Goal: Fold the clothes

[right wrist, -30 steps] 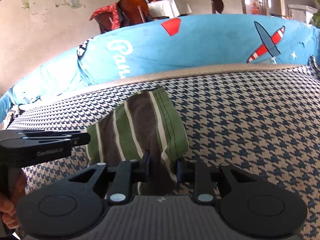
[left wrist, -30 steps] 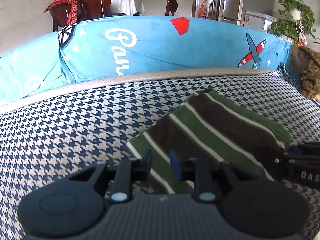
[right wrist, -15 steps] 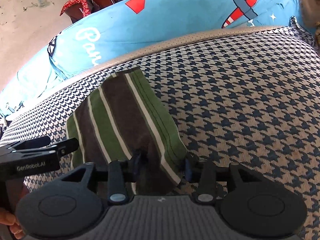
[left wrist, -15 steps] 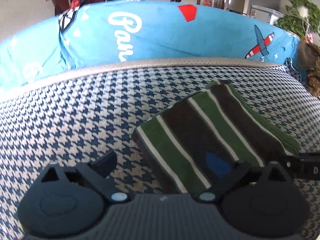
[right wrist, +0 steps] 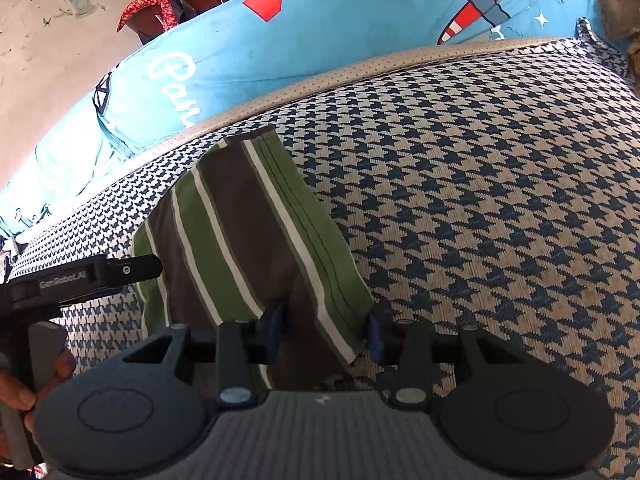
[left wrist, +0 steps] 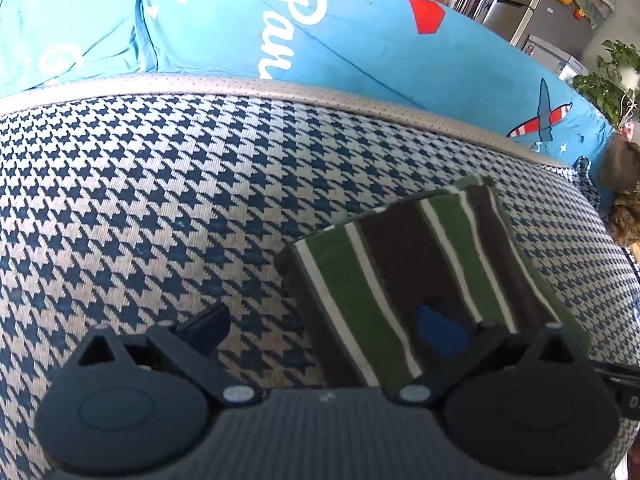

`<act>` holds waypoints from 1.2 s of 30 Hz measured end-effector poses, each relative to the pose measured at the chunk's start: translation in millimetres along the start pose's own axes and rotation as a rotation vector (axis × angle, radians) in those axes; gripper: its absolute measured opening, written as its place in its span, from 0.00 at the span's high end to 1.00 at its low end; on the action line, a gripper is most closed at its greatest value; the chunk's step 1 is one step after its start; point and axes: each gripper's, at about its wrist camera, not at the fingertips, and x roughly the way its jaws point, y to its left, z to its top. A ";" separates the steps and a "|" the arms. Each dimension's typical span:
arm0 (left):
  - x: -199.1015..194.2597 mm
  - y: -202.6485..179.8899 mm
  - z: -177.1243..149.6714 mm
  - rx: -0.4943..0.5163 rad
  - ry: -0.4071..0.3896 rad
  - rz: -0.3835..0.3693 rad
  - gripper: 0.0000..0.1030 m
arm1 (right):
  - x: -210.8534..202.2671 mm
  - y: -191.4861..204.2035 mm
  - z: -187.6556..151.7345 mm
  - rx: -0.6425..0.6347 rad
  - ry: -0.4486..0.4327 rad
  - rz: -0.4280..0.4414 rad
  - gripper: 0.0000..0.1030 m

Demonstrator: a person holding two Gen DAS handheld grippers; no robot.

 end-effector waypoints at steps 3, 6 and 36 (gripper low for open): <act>6.7 2.3 0.7 -0.005 0.010 -0.002 0.00 | 0.6 0.4 1.0 0.006 0.003 0.000 0.59; 10.4 0.2 2.7 0.015 0.004 -0.022 0.00 | 1.2 0.1 1.0 0.009 0.006 0.001 0.59; 18.8 -44.4 -5.4 0.206 -0.081 -0.166 0.53 | 21.5 14.2 0.9 -0.023 -0.032 -0.002 0.65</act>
